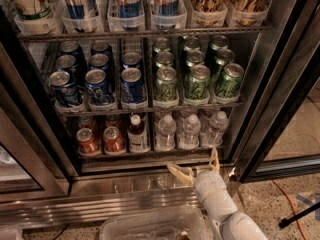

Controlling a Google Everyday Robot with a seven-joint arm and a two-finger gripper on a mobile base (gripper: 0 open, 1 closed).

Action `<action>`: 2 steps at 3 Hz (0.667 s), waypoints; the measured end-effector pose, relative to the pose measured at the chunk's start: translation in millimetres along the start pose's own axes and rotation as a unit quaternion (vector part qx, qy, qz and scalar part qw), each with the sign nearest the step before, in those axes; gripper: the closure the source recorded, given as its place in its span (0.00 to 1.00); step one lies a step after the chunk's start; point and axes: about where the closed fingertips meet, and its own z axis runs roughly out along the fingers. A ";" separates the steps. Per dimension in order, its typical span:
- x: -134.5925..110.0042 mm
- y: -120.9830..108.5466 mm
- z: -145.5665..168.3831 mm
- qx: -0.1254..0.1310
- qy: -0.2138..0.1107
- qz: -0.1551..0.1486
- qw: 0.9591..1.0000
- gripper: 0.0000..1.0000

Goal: Pick water bottle from bottom shelf of fridge

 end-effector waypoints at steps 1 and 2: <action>0.0 0.0 0.0 0.000 0.000 0.000 1.000 0.33; 0.0 0.0 0.0 0.000 0.000 0.000 1.000 0.22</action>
Offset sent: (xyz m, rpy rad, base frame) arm 0.0000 0.0000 0.0000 0.0000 0.0000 0.0000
